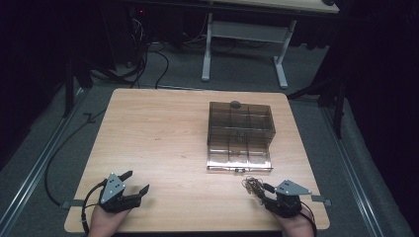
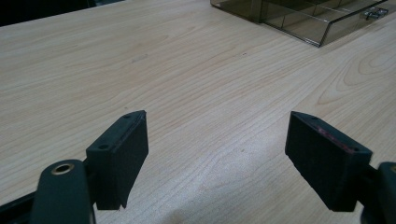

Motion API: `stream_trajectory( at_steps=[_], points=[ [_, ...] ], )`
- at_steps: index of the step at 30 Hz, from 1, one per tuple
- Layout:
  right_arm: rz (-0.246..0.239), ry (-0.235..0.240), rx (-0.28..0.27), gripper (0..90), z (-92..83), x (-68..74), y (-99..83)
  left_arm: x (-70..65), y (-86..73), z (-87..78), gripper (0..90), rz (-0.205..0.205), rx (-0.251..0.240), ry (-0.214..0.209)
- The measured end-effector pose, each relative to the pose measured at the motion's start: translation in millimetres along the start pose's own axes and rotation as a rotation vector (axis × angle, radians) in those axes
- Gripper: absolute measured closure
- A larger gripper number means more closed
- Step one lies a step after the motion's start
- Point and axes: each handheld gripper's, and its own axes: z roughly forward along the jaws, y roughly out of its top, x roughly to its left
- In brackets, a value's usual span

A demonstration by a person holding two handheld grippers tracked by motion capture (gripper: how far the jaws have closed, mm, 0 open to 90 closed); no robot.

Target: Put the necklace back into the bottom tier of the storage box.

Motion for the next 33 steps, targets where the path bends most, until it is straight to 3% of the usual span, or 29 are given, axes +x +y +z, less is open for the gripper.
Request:
stream_trajectory(
  at_steps=[3, 5, 10, 17, 20, 33],
  points=[
    [0.025, -0.013, -0.057, 61.2, -16.0, -3.9, 0.3, -0.2, 0.1, 0.3, 21.8, 0.002, 0.003, 0.001],
    [0.023, -0.053, -0.068, 65.3, -20.3, -8.8, -0.2, -0.4, 0.3, 0.6, 21.8, 0.001, 0.007, 0.002],
    [0.083, -0.086, 0.036, 72.8, -6.3, -26.3, -5.3, 0.0, 0.2, 0.3, 21.8, 0.0, 0.004, 0.0],
    [0.136, -0.139, 0.12, 77.1, -0.2, -28.5, -4.3, -1.0, 0.3, 0.3, 21.5, 0.009, 0.004, 0.001],
    [0.156, -0.159, 0.181, 78.0, 2.0, -27.4, -1.0, -0.7, 0.0, -0.4, 21.5, 0.006, 0.001, -0.009],
    [0.188, -0.144, 0.367, 71.7, -3.1, -32.5, 22.0, -0.7, 0.0, -0.6, 21.2, 0.016, 0.002, -0.025]
  ],
)
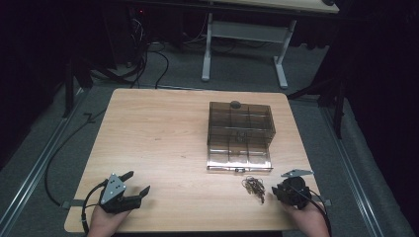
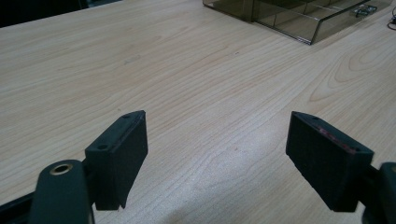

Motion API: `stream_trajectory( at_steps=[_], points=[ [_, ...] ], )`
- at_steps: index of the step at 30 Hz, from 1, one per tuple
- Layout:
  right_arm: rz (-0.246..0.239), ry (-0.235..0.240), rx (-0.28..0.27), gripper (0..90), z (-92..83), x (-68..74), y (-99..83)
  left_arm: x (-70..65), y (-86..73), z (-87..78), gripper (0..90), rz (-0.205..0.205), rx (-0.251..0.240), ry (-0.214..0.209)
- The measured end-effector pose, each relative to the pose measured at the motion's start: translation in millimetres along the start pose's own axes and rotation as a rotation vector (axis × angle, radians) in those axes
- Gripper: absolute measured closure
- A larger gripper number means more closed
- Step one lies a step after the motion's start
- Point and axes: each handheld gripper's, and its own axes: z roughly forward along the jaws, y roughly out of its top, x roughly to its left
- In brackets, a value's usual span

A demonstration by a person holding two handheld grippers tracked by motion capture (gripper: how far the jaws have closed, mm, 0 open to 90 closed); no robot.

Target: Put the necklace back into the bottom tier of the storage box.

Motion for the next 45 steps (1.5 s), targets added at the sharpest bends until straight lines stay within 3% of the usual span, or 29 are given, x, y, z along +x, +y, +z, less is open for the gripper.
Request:
stream_trajectory(
  at_steps=[3, 5, 12, 23, 33, 38, 45],
  points=[
    [-0.002, 0.006, 0.035, 71.5, -1.9, -1.3, 4.6, 0.3, 0.1, -0.1, 21.2, -0.001, 0.002, -0.004],
    [-0.004, 0.005, 0.092, 71.0, -3.5, -3.3, 11.0, 0.3, 0.1, -0.1, 21.1, -0.001, 0.003, -0.005],
    [-0.021, 0.019, 0.212, 69.2, -4.2, -5.4, 24.4, 0.3, 0.0, -0.4, 21.1, 0.001, 0.001, -0.01],
    [-0.069, 0.048, 0.342, 65.9, 1.7, 0.0, 38.3, 0.6, 0.0, -0.4, 21.0, 0.001, 0.001, -0.016],
    [-0.098, 0.047, 0.38, 59.3, -3.4, 4.8, 48.8, 0.6, -0.1, -0.5, 21.0, 0.001, 0.002, -0.02],
    [-0.119, 0.064, 0.384, 53.8, -9.3, 12.0, 57.1, 0.8, 0.0, -0.3, 21.0, 0.001, 0.002, -0.021],
    [-0.148, 0.11, 0.405, 44.6, -4.7, 23.8, 66.3, 0.8, -0.1, -0.3, 21.0, -0.001, 0.0, -0.023]
  ],
)
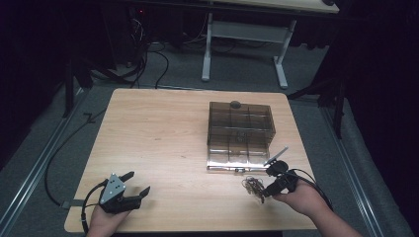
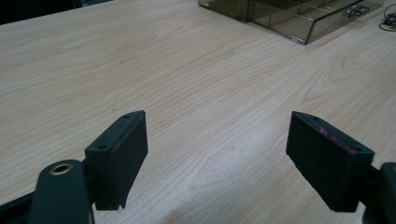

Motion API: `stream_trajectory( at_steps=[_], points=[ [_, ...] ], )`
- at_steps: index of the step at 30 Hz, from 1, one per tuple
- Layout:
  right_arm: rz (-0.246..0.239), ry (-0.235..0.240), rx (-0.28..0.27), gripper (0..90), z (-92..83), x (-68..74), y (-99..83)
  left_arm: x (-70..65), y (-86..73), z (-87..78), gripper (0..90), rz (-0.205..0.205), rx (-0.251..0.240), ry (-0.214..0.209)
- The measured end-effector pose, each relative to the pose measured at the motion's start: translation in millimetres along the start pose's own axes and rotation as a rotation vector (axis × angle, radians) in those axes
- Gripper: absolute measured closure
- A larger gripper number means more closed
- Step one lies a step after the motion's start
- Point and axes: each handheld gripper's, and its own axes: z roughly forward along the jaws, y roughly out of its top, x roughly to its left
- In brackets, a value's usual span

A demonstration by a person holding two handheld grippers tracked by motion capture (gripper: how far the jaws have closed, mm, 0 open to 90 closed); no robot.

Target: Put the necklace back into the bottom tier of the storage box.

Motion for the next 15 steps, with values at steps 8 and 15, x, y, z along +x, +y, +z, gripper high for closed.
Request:
stream_trajectory(
  at_steps=[8, 15],
  points=[
    [-0.043, 0.01, 0.034, 39.6, 14.8, 7.6, 19.8, 0.2, 0.0, 0.1, 20.9, -0.002, -0.002, -0.003],
    [-0.061, 0.002, 0.07, 41.5, 30.3, 7.1, 37.3, 0.7, -0.1, 0.0, 20.9, -0.005, -0.004, -0.008]
  ],
)
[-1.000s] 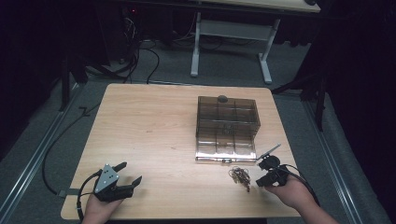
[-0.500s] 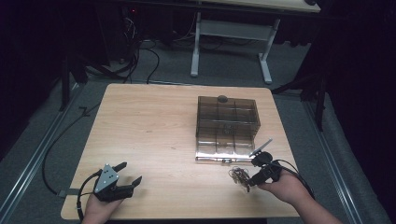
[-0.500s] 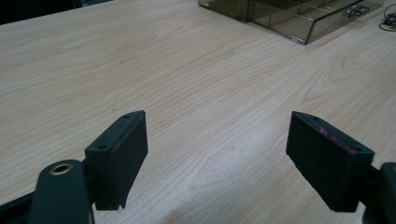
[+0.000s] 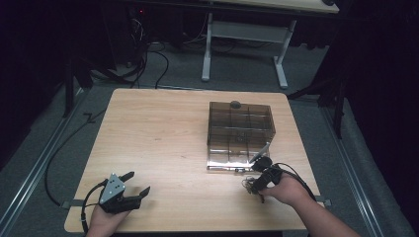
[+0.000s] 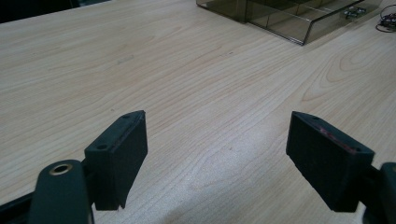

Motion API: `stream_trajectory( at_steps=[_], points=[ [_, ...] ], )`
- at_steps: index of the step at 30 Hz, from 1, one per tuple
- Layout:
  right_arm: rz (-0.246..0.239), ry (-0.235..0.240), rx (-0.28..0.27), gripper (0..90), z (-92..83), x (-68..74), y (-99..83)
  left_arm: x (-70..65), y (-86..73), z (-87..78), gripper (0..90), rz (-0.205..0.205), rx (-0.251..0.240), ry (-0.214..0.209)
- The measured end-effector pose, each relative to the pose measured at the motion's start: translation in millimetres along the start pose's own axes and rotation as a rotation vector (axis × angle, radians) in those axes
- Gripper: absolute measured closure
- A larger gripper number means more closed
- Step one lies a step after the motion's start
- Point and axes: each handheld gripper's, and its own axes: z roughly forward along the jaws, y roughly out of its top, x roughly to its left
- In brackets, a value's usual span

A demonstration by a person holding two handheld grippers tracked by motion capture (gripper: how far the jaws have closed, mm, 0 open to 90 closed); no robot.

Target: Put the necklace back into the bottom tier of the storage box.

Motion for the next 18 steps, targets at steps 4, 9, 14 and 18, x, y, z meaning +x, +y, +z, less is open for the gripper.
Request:
stream_trajectory(
  at_steps=[4, 9, 14, 18],
  points=[
    [0.0, -0.005, 0.015, 47.0, 4.6, -2.9, 4.3, 0.0, -0.1, 0.2, 20.9, 0.0, -0.002, -0.002],
    [0.004, -0.006, 0.029, 54.6, 6.7, -2.9, 6.3, 0.1, -0.1, 0.1, 20.9, 0.0, -0.002, -0.004],
    [0.004, 0.004, 0.023, 70.9, 5.8, -2.4, 7.9, 0.1, -0.1, 0.0, 20.9, 0.001, -0.001, -0.004],
    [-0.036, -0.004, 0.018, 79.4, 5.3, -0.3, 6.4, -0.2, -0.1, 0.0, 20.9, 0.003, -0.001, -0.002]
  ],
)
